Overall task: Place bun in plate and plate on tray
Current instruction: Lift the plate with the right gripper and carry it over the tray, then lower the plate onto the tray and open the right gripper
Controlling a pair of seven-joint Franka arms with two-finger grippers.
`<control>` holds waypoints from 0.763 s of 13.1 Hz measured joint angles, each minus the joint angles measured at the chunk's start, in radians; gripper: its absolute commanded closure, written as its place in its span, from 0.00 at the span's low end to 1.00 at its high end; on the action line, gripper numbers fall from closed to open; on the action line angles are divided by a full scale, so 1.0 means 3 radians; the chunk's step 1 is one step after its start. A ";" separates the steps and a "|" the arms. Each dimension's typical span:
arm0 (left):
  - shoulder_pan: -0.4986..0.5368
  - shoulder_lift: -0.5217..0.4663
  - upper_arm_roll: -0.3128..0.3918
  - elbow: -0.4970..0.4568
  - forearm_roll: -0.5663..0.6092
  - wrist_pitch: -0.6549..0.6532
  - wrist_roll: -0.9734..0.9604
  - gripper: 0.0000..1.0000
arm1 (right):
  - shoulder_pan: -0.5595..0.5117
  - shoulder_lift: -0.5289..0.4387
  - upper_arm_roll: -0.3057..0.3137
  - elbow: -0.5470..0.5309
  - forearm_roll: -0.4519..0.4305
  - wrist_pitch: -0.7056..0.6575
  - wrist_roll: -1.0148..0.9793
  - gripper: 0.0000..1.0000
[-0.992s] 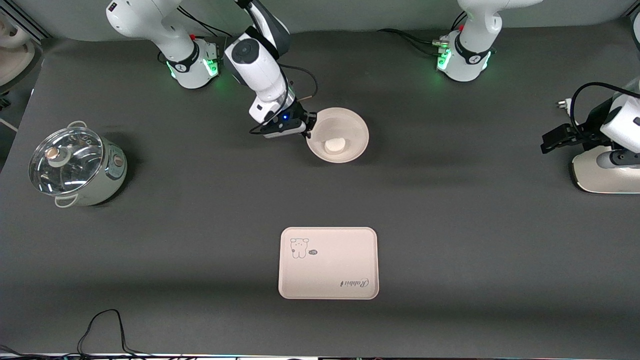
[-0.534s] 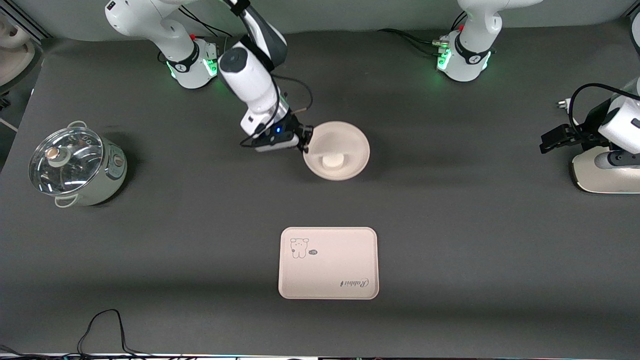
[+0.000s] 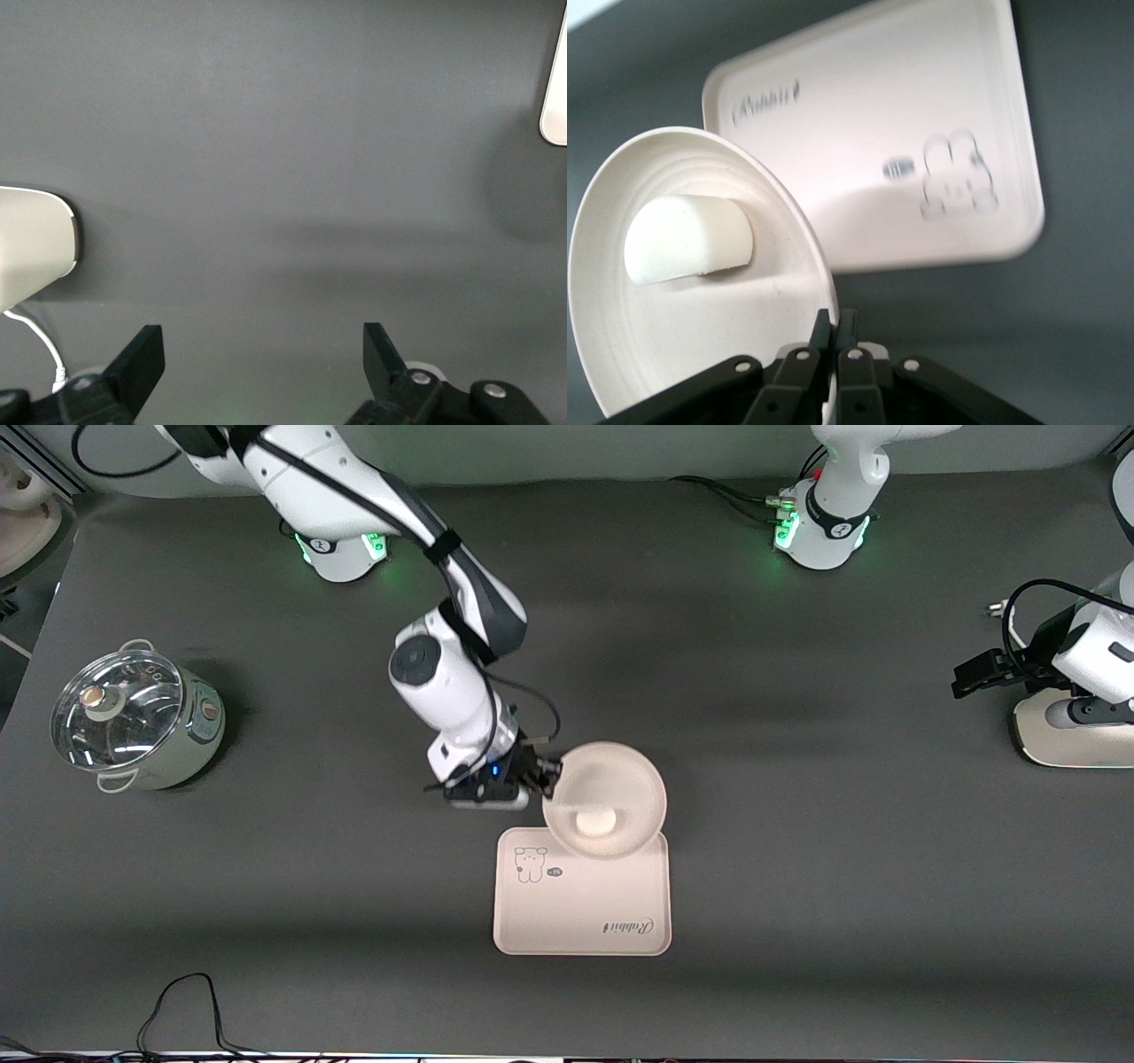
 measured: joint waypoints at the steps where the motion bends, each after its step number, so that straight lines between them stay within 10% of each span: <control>1: 0.0001 0.0000 0.0002 0.0000 0.0000 0.0001 0.0000 0.00 | -0.0055 0.0180 -0.0002 0.0304 0.0000 -0.0125 -0.0001 1.00; 5: 0.0009 0.0010 0.0012 -0.0003 0.0010 0.0001 0.0000 0.00 | -0.0163 0.0807 -0.0009 0.1219 0.0000 -0.0423 -0.0001 1.00; 10: 0.0041 0.0038 0.0021 -0.0006 0.0022 0.0001 0.0000 0.00 | -0.0177 0.1239 -0.0013 0.1486 0.0000 -0.0420 -0.0001 1.00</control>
